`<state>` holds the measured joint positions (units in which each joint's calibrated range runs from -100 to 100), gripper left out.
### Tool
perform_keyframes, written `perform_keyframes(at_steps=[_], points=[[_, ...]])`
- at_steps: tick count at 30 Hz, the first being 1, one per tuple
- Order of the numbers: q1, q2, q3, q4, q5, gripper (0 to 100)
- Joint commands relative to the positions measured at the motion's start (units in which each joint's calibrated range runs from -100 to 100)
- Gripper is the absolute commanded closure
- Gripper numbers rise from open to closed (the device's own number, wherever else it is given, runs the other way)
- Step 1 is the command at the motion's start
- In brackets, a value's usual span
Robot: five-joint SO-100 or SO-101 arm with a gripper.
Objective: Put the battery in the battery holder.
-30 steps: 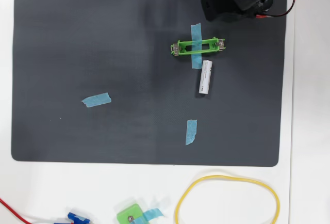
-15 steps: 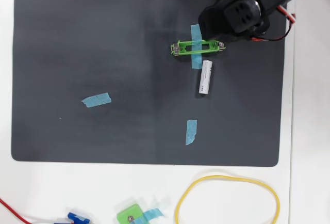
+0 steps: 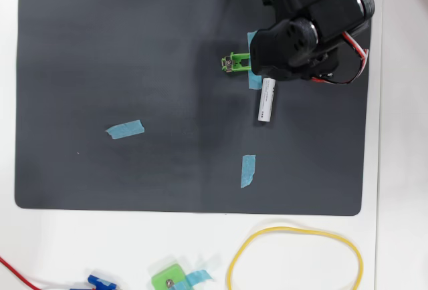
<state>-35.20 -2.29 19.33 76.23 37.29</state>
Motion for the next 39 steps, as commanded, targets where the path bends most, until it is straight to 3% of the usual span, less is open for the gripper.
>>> perform_keyframes(at_steps=[1,25,31,39], points=[[1.1,1.4,-2.5,-1.5,-1.6,100],[2.5,5.0,-3.5,-4.4,-2.4,100],[3.1,5.1,-3.5,-4.4,-2.4,92],[3.1,5.1,-3.5,-4.5,-2.3,91]])
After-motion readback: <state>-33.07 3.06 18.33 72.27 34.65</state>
